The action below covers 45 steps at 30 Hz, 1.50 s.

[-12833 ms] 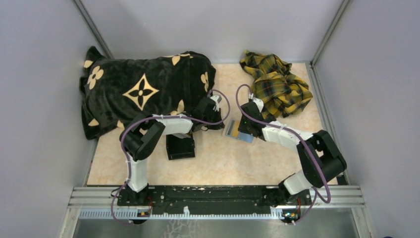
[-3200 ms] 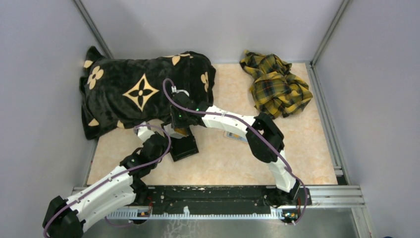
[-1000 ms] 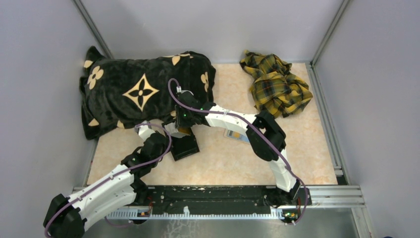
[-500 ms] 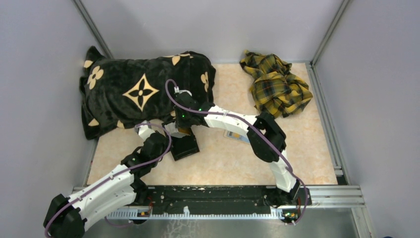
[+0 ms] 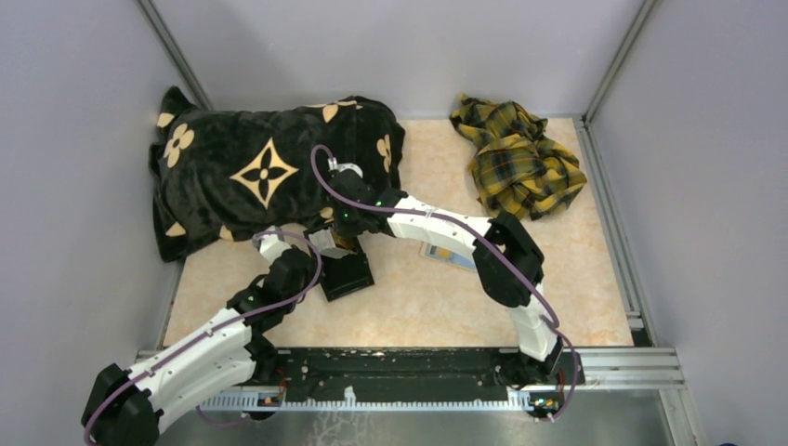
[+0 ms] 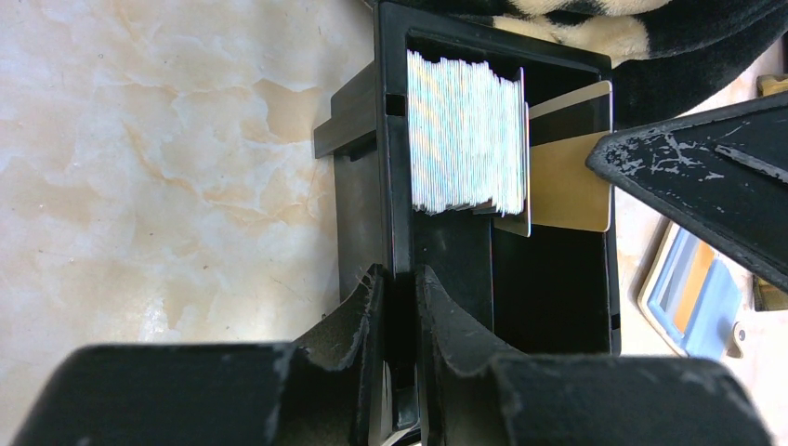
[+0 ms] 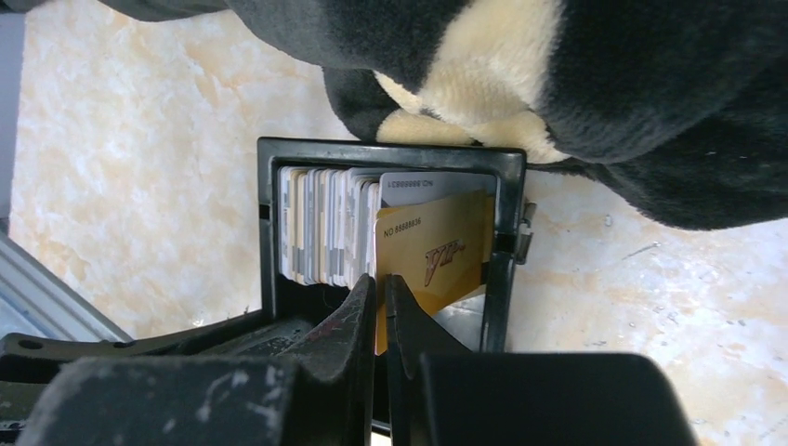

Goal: Put the credit cards into the card holder
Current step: Pick up the credit card from the storage box.

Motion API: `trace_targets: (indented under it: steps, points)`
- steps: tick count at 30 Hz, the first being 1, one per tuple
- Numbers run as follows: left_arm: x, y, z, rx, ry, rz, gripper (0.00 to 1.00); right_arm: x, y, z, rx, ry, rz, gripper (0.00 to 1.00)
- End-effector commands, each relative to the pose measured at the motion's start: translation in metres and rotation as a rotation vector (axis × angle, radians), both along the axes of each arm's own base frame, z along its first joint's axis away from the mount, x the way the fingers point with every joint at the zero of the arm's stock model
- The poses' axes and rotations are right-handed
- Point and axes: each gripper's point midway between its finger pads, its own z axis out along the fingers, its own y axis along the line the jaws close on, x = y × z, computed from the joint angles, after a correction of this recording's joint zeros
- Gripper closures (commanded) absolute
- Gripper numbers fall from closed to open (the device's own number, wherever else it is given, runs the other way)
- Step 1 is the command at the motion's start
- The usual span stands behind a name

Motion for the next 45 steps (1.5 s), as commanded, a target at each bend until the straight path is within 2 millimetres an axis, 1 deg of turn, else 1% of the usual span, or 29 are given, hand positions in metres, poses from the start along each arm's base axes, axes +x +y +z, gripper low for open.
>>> trace_targets:
  steps: [1, 3, 7, 10, 19, 25, 27, 29, 31, 32, 36, 39, 42, 45]
  points:
    - [0.004, -0.005, 0.008, -0.012, -0.020, -0.019, 0.79, 0.005, -0.003, 0.050, 0.029, -0.108, -0.006, 0.98]
    - [0.005, -0.006, 0.010, -0.003, -0.022, -0.026, 0.77, 0.007, -0.011, 0.048, -0.007, -0.123, -0.015, 1.00]
    - [0.008, -0.007, 0.015, 0.023, -0.019, -0.034, 0.72, 0.009, -0.024, 0.043, -0.060, -0.152, -0.028, 1.00]
    - [0.010, -0.007, 0.021, 0.038, -0.021, -0.036, 0.67, 0.009, -0.029, 0.045, -0.067, -0.173, -0.027, 1.00]
    - [0.016, -0.006, 0.049, 0.070, -0.049, -0.038, 0.53, 0.008, -0.038, 0.068, -0.044, -0.244, -0.029, 1.00]
    - [0.021, -0.007, 0.073, 0.089, -0.078, -0.052, 0.46, 0.006, -0.043, 0.083, -0.024, -0.274, -0.029, 1.00]
    - [0.023, -0.009, 0.081, 0.089, -0.083, -0.055, 0.45, 0.002, -0.046, 0.085, -0.013, -0.279, -0.025, 1.00]
    - [0.024, -0.012, 0.095, 0.078, -0.096, -0.065, 0.44, -0.003, -0.051, 0.094, 0.001, -0.301, -0.025, 1.00]
    - [0.025, -0.017, 0.108, 0.062, -0.103, -0.081, 0.43, -0.007, -0.060, 0.099, 0.007, -0.324, -0.029, 1.00]
    - [0.026, -0.020, 0.114, 0.049, -0.100, -0.091, 0.43, -0.011, -0.066, 0.106, 0.019, -0.349, -0.027, 1.00]
    - [0.024, -0.042, 0.134, -0.025, -0.063, -0.156, 0.41, -0.023, -0.089, 0.119, 0.031, -0.446, -0.039, 1.00]
    - [0.020, -0.064, 0.150, -0.086, -0.029, -0.240, 0.40, -0.034, -0.108, 0.128, 0.036, -0.522, -0.055, 1.00]
    - [0.015, -0.085, 0.159, -0.143, 0.035, -0.316, 0.38, -0.043, -0.128, 0.136, 0.041, -0.589, -0.076, 1.00]
    - [0.007, -0.107, 0.171, -0.209, 0.091, -0.402, 0.37, -0.053, -0.143, 0.141, 0.041, -0.642, -0.083, 1.00]
